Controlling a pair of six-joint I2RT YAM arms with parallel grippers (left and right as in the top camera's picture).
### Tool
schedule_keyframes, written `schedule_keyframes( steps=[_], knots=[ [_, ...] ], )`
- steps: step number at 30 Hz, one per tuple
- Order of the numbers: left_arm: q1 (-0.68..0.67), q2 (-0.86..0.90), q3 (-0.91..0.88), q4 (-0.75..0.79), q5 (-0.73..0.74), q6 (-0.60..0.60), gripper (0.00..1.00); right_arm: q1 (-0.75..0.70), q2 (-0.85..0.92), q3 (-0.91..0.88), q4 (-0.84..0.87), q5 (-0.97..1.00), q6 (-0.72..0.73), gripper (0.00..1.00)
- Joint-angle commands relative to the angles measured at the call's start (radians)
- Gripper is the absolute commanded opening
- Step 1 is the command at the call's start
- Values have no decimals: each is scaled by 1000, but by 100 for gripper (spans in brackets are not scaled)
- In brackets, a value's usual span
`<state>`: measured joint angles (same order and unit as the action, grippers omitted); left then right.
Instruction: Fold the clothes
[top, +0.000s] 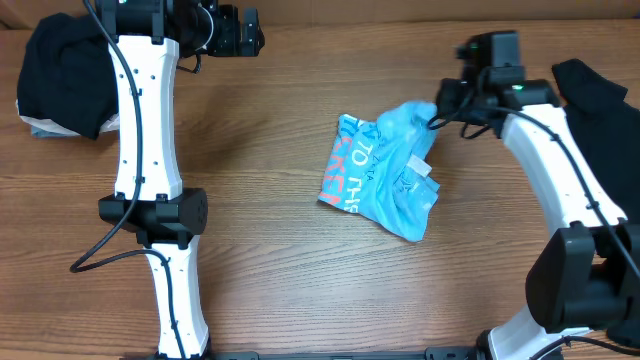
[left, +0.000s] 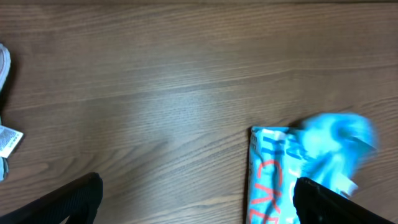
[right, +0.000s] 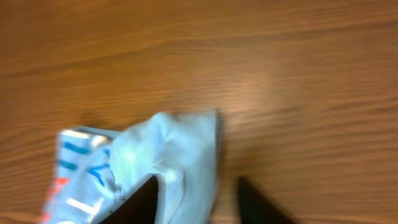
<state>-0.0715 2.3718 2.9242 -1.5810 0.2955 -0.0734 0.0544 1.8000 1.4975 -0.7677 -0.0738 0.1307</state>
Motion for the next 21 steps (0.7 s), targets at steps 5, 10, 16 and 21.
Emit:
schedule_keyframes(
  steps=[5, 10, 16, 21],
  knots=[
    [-67, 3, -1, -88, 6, 85, 100, -120, 2, -11, -87, -35, 1, 91],
    [-199, 32, -71, -108, 79, 169, 98, -161, 1, -11, -142, -115, 1, 97],
    [-406, 93, -269, -108, 21, 235, 93, -161, 1, -11, -172, -111, 0, 99],
    [-514, 149, -414, -86, -63, 206, 91, -161, 1, -11, -167, -111, 1, 99]
  ],
)
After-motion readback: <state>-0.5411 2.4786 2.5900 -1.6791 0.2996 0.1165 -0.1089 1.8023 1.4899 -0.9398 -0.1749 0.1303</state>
